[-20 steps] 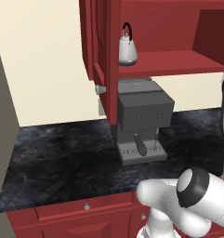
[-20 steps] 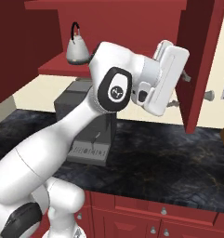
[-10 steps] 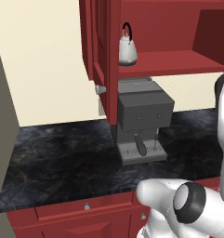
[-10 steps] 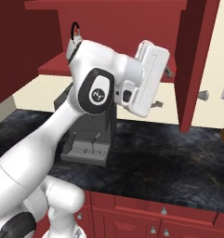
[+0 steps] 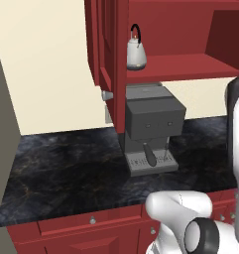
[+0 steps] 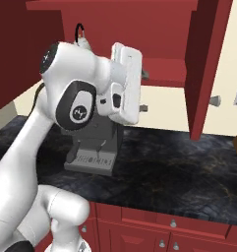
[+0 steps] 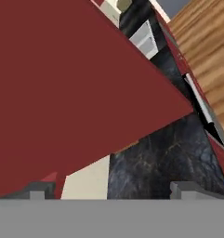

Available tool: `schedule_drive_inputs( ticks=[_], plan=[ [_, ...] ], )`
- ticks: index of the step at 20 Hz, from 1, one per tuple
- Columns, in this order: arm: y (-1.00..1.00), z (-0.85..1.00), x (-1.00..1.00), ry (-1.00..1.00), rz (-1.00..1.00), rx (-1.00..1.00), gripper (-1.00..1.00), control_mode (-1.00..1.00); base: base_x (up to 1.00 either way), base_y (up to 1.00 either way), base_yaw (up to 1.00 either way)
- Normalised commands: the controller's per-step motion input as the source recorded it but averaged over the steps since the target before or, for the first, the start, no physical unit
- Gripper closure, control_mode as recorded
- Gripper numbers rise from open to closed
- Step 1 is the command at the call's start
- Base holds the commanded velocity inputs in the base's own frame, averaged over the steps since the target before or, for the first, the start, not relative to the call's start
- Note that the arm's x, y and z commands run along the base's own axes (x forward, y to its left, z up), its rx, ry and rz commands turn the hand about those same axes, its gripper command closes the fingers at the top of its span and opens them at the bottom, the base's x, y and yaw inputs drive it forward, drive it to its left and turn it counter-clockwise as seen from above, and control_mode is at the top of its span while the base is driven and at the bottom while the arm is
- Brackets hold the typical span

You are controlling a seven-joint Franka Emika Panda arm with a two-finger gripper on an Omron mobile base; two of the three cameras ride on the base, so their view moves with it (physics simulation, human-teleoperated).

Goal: Open the cabinet, pick the kettle from the cabinet, and place it in the sink.

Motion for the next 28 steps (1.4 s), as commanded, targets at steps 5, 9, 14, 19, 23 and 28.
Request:
schedule_drive_inputs(
  ticks=[5, 9, 14, 19, 23, 28],
  plan=[
    [0.48, 0.13, -0.15, 0.13, 0.5, -0.06, -1.0, -1.0, 0.0, 0.0, 0.0],
    [0.46, 0.01, -0.08, 0.04, 0.58, -0.08, -1.0, -1.0, 0.0, 0.0, 0.0],
    [0.47, 0.0, -0.02, 0.0, 0.6, -0.07, -1.0, -1.0, 0.0, 0.0, 0.0],
    [0.49, 0.04, 0.15, 0.0, 0.36, 0.0, -1.0, -1.0, 0.0, 0.0, 0.0],
    [0.49, 0.08, 0.19, -0.01, 0.24, -0.04, -1.0, -1.0, 0.0, 0.0, 0.0],
    [0.45, 0.08, 0.23, -0.07, 0.13, -0.1, -1.0, -1.0, 0.0, 0.0, 0.0]
  ],
)
